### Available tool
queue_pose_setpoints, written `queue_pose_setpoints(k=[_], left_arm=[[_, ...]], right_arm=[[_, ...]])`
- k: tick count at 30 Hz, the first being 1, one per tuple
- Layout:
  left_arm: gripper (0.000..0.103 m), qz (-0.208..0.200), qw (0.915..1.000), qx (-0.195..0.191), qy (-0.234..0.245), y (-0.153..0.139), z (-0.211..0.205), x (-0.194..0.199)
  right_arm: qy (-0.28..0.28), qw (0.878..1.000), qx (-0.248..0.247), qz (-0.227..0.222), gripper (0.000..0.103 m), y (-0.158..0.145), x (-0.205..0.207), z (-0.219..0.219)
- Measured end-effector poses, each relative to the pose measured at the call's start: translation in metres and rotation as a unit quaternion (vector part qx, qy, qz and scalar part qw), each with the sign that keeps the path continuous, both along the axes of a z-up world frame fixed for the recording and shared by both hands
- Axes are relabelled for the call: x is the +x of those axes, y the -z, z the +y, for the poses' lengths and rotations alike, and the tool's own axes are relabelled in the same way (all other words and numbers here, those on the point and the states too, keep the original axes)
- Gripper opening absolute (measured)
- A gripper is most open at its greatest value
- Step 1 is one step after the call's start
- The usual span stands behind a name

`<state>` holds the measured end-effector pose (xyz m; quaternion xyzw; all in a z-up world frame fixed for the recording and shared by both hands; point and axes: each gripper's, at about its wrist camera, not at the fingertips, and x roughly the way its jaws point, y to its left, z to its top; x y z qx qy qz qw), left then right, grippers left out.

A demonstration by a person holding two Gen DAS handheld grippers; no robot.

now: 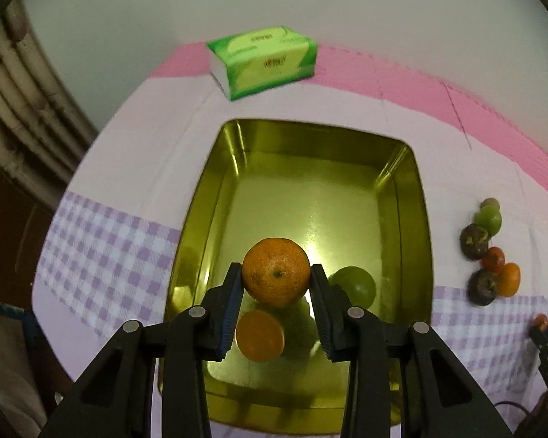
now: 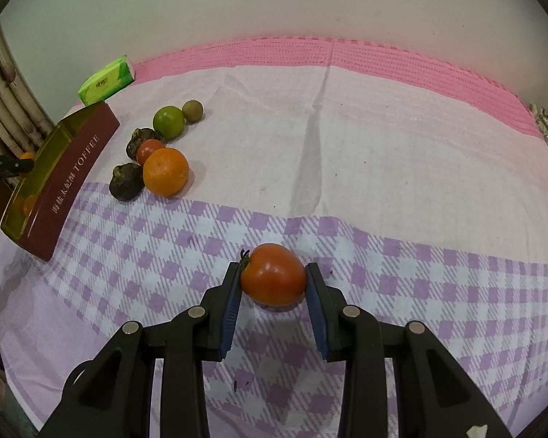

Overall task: Organize fruits
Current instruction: 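Grasp a tangerine with the left tool, place it in the tray, open, then lower the red tomato into the gold tray and open the right tool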

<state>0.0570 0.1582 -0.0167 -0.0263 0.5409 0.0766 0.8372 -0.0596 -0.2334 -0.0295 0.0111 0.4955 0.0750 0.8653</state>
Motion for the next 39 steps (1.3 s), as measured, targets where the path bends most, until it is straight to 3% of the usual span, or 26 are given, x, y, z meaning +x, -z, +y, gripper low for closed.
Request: queue_pose_setpoints(k=[13,22,24,27,34,39], left_arm=[[0.038,0.027,0.9995,0.012,-0.014,0.03,0.003,0.011],[0.039,0.048,0.9987,0.0,-0.014,0.043,0.004,0.011],[0.045,0.045,0.9989,-0.007,-0.014,0.041,0.003,0.009],[0.064,0.032,0.9994,-0.006,-0.009,0.035,0.002,0.005],[0.073,-0.024,0.9997,0.003,0.004,0.002,-0.002,-0.02],[0.081,-0.091,0.9946,0.042,-0.026,-0.03,0.014,-0.05]], right_arm=[[-0.002,1.0,-0.011,0.002,0.032,0.001,0.001,0.005],[-0.003,1.0,-0.015,0.0,0.032,0.0,0.0,0.007],[-0.003,1.0,-0.013,0.0,0.032,-0.001,0.0,0.007],[-0.005,1.0,-0.009,-0.002,0.032,-0.005,0.0,0.009],[-0.057,0.998,0.007,-0.016,0.032,-0.028,0.007,0.041],[-0.148,0.988,0.043,-0.027,0.032,-0.052,0.018,0.11]])
